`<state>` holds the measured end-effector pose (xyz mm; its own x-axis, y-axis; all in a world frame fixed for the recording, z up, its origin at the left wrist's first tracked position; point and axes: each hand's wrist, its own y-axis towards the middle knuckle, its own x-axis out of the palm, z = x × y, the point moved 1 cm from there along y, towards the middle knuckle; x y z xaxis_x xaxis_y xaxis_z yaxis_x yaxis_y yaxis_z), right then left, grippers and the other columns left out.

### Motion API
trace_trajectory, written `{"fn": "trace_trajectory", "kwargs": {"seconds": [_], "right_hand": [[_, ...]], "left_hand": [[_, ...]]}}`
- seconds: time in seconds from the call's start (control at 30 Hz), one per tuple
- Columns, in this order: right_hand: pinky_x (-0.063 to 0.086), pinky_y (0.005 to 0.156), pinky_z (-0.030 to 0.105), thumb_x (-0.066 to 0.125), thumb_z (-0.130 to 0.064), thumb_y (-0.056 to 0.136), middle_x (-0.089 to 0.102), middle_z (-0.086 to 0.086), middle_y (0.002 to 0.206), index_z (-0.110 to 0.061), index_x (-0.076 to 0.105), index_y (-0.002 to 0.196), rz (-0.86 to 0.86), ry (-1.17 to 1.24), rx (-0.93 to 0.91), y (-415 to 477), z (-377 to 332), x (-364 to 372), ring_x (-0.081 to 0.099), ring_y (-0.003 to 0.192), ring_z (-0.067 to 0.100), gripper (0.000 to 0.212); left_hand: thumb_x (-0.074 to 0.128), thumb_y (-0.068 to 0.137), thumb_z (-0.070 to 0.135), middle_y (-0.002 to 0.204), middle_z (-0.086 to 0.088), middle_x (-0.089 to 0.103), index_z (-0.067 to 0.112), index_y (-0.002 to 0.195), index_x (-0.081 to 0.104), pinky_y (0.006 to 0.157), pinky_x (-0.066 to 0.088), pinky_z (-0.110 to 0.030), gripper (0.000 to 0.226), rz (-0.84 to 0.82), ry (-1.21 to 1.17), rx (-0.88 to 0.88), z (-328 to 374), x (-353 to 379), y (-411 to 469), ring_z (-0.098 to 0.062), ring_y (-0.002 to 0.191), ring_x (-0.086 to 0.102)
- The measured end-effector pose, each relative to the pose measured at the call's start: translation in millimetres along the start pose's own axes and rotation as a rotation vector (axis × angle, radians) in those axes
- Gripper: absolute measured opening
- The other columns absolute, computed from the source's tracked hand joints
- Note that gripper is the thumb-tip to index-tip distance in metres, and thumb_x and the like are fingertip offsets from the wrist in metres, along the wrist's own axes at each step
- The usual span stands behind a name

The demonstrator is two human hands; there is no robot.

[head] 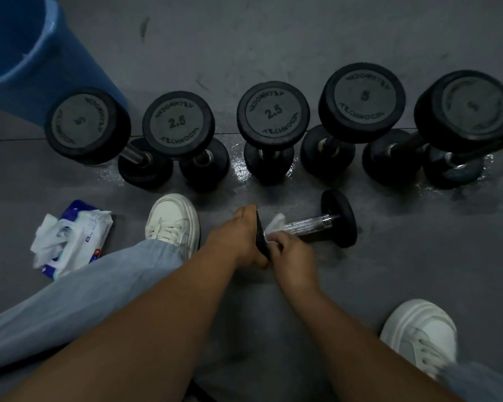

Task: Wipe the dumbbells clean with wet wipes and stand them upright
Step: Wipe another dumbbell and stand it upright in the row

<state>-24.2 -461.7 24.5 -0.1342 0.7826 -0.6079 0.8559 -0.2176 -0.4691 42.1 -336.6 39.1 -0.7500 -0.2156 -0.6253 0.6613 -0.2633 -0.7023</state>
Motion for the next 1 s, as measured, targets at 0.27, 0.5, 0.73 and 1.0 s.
{"fn": "trace_trajectory", "kwargs": {"seconds": [0.27, 0.5, 0.73, 1.0], "right_hand": [[0.048, 0.072, 0.029, 0.059, -0.021, 0.089, 0.07, 0.005, 0.088, -0.021, 0.068, 0.091, -0.05, -0.068, -0.047, 18, -17, -11, 0.065, 0.084, 0.022, 0.01], [0.045, 0.069, 0.03, 0.05, -0.031, 0.094, 0.066, 0.003, 0.091, -0.028, 0.055, 0.113, -0.066, -0.13, -0.08, 17, -18, -13, 0.062, 0.086, 0.024, 0.02], [0.045, 0.071, 0.027, 0.05, -0.025, 0.092, 0.06, 0.001, 0.102, -0.026, 0.061, 0.108, -0.012, -0.209, -0.194, 17, -17, -23, 0.061, 0.089, 0.023, 0.02], [0.042, 0.07, 0.029, 0.041, -0.03, 0.097, 0.054, 0.003, 0.101, -0.021, 0.056, 0.106, -0.149, -0.272, -0.171, 9, -12, -17, 0.06, 0.093, 0.028, 0.019]], "left_hand": [[0.091, 0.054, 0.04, 0.155, 0.0, 0.027, 0.021, 0.152, 0.01, 0.104, 0.044, -0.041, 0.129, 0.006, 0.009, -0.016, 1, 1, -3, -0.025, 0.133, 0.047], [0.089, 0.053, 0.044, 0.142, -0.001, 0.04, 0.021, 0.139, 0.025, 0.092, 0.049, -0.04, 0.11, 0.032, 0.082, -0.002, 1, 2, -2, -0.025, 0.123, 0.053], [0.078, 0.06, 0.058, 0.146, -0.003, 0.036, 0.015, 0.148, 0.025, 0.101, 0.04, -0.035, 0.111, 0.308, 0.317, 0.128, 7, 18, -25, -0.022, 0.133, 0.042], [0.076, 0.066, 0.053, 0.159, -0.003, 0.02, 0.014, 0.15, 0.007, 0.105, 0.031, -0.037, 0.115, 0.32, 0.446, 0.041, 12, 23, -29, -0.019, 0.142, 0.032]]}}
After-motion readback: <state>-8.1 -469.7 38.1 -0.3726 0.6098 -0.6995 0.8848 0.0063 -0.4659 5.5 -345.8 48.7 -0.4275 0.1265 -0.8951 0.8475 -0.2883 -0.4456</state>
